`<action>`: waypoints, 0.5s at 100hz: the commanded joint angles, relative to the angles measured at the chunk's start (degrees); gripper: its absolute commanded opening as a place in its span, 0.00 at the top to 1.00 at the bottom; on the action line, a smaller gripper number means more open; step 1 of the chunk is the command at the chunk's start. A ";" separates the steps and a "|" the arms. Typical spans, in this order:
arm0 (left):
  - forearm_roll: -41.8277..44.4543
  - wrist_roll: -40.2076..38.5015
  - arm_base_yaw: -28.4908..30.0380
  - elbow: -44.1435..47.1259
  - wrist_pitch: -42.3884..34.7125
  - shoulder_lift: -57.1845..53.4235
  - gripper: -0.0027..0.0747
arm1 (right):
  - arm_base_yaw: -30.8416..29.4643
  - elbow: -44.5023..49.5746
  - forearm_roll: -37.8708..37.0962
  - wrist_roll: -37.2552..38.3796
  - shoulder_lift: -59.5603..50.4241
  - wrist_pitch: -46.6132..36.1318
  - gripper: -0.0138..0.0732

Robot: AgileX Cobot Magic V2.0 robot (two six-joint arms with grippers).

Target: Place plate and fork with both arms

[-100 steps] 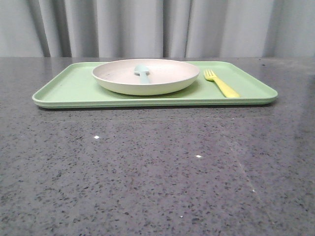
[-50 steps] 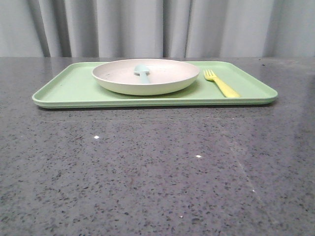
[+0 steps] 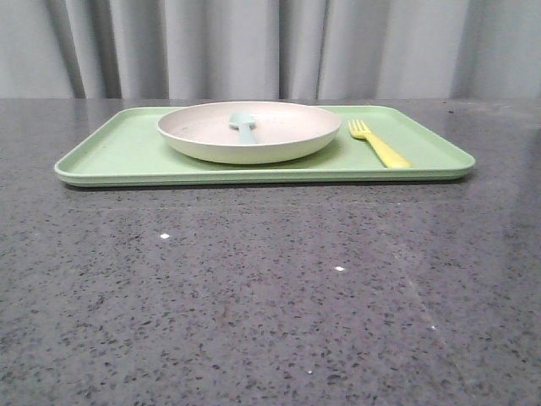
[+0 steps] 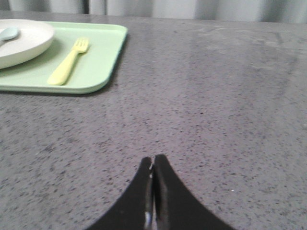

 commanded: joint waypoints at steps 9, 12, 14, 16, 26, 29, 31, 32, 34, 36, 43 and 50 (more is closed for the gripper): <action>-0.48 -0.55 -0.47 0.77 -4.50 -1.82 0.99 | -1.85 1.17 1.21 -1.02 -1.34 -11.09 0.98; -0.48 -0.55 -0.47 0.77 -4.50 -1.82 0.99 | -1.85 1.65 1.21 -1.02 -1.34 -12.09 0.98; -0.48 -0.55 -0.47 0.77 -4.50 -1.82 0.99 | -1.85 2.03 1.21 -1.02 -1.34 -12.90 0.98; -0.48 -0.55 -0.47 0.77 -4.50 -1.82 0.99 | -1.85 2.41 1.21 -1.08 -1.34 -13.68 0.98; -0.48 -0.55 -0.47 0.77 -4.50 -1.82 0.99 | -1.85 4.16 1.15 -2.08 -1.34 -16.77 0.98; -0.48 -0.55 -0.47 0.77 -4.50 -1.82 0.99 | -1.85 4.63 1.09 -2.08 -1.34 -17.50 0.98; -0.48 -0.55 -0.47 0.77 -4.50 -1.82 0.99 | -1.85 4.94 1.11 -2.08 -1.34 -17.88 0.98; -0.48 -0.55 -0.47 0.77 -4.50 -1.82 0.99 | -1.85 5.03 0.97 -2.08 -1.34 -18.10 0.98; -0.48 -0.55 -0.47 0.77 -4.50 -1.82 0.99 | -1.85 5.04 0.83 -2.08 -1.34 -17.93 0.98; -0.48 -0.55 -0.47 0.77 -4.50 -1.82 0.99 | -1.85 5.04 0.51 -2.08 -1.34 -17.78 0.98; -0.48 -0.55 -0.47 0.77 -4.50 -1.82 0.99 | -1.85 5.04 -0.82 -2.50 -1.34 -18.26 0.98; -0.48 -0.55 -0.47 0.77 -4.50 -1.82 0.99 | -1.85 5.04 -2.87 -2.50 -1.34 -19.06 0.98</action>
